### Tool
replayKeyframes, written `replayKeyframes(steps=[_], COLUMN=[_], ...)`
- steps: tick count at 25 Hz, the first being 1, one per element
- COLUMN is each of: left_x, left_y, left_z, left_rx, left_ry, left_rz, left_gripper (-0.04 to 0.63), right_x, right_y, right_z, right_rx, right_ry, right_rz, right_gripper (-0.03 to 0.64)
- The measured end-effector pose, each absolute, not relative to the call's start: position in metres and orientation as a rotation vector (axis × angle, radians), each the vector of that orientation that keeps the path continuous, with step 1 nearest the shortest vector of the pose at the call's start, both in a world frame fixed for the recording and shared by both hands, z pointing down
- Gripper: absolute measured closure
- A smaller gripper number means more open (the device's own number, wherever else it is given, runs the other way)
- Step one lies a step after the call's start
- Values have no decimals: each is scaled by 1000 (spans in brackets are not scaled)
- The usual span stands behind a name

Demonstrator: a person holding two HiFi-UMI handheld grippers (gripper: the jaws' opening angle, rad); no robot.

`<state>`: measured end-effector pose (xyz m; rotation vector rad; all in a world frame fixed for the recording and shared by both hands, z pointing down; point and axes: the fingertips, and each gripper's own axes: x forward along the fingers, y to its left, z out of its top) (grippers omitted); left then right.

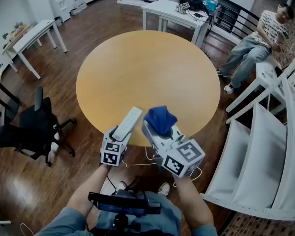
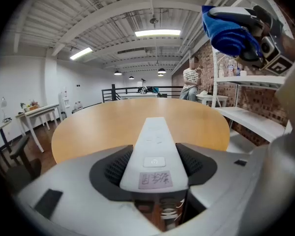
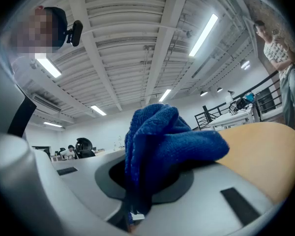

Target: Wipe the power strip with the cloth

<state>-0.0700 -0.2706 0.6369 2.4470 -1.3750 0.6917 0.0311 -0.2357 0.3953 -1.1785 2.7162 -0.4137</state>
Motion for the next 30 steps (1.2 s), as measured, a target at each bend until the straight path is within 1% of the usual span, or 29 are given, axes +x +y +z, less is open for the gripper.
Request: replayKeyframes(steps=[10, 19, 20, 22, 23, 30], left_x=[-69, -67, -68, -72, -73, -70], left_y=[-275, -282, -282, -283, -283, -274], left_z=[655, 628, 624, 613, 606, 536], left_rx=[2426, 2499, 2497, 2495, 2500, 2600], left_ry=[-1359, -1402, -1410, -1418, -1423, -1475], left_rz=[738, 709, 693, 642, 614, 437], left_gripper=[310, 310, 318, 409, 437, 525], right_x=[32, 30, 30, 28, 27, 22], right_y=[-241, -237, -235, -233, -231, -222], right_z=[409, 413, 413, 412, 412, 401], right_rx=[-1208, -1214, -1213, -1207, -1204, -1159], right_ry=[2704, 2696, 2695, 2692, 2691, 2706], right_rz=[-478, -497, -497, -496, -496, -447], right_gripper=[555, 555, 555, 555, 555, 555])
